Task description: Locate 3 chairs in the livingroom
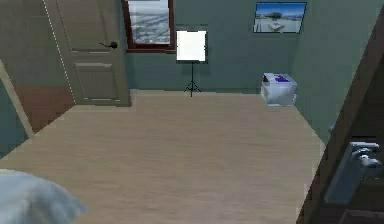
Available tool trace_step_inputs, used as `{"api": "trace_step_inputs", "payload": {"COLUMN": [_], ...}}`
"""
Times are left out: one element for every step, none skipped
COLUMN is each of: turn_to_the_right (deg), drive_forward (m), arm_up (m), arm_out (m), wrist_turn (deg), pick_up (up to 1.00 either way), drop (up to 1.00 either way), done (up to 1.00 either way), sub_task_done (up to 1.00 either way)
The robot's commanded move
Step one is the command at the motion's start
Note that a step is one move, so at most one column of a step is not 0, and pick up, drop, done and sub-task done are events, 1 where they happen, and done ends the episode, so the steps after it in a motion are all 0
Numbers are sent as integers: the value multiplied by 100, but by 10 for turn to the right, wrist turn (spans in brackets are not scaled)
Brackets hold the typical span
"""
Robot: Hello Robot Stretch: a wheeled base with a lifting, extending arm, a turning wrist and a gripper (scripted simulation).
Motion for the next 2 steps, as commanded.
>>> {"api": "trace_step_inputs", "payload": {"turn_to_the_right": [0,60], "drive_forward": [30,0], "arm_up": [0,0], "arm_out": [0,0], "wrist_turn": [0,0], "pick_up": [0,0], "drop": [0,0], "done": [0,0], "sub_task_done": [0,0]}}
